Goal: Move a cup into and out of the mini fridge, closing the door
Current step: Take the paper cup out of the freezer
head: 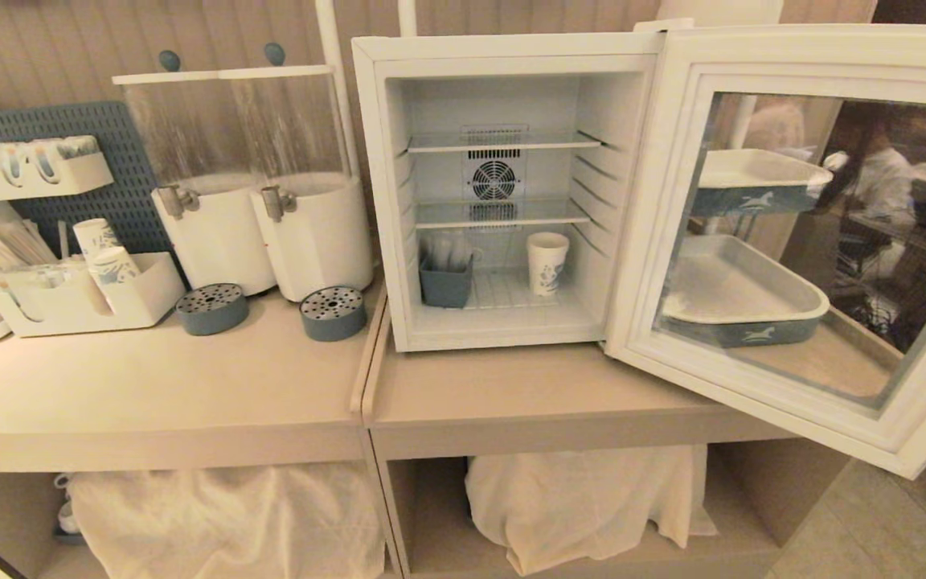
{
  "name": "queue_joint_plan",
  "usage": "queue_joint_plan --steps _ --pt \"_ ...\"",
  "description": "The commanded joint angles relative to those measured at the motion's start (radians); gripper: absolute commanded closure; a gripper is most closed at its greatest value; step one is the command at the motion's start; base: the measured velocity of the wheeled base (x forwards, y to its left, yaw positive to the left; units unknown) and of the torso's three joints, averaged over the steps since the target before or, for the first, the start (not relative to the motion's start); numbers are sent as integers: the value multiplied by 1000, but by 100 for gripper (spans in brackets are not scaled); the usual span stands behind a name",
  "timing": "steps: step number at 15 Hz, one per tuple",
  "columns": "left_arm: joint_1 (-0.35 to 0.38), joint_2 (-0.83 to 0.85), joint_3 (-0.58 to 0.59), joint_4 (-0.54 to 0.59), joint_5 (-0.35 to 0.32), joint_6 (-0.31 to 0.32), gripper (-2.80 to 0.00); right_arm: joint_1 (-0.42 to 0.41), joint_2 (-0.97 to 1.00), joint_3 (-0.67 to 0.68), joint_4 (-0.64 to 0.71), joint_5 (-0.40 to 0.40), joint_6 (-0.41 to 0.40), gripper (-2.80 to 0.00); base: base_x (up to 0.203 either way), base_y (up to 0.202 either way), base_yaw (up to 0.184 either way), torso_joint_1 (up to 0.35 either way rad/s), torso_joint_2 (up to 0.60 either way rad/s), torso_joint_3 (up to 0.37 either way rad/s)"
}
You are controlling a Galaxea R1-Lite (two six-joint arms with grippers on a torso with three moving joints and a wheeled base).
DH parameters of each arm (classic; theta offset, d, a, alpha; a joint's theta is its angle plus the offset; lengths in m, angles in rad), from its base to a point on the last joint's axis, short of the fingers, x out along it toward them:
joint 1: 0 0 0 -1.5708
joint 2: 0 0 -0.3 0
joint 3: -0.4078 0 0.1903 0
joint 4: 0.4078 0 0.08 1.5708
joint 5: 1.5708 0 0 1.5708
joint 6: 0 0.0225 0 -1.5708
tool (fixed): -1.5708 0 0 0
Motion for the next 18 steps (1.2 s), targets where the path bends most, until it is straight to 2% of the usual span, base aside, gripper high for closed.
queue_joint_plan --steps 1,8,14,18 --pt "0 0 0 1 0 1 0 -1 1 0 0 1 0 0 3 66 -10 7 3 0" --pt "0 0 1 2 -3 -5 0 -1 1 2 -1 1 3 0 0 174 6 2 3 1" --pt "0 0 0 1 -1 3 0 -1 2 2 -1 1 3 0 0 16 2 0 0 0" --pt "0 0 0 1 0 0 0 -1 1 2 -1 1 3 0 131 121 -3 2 2 2"
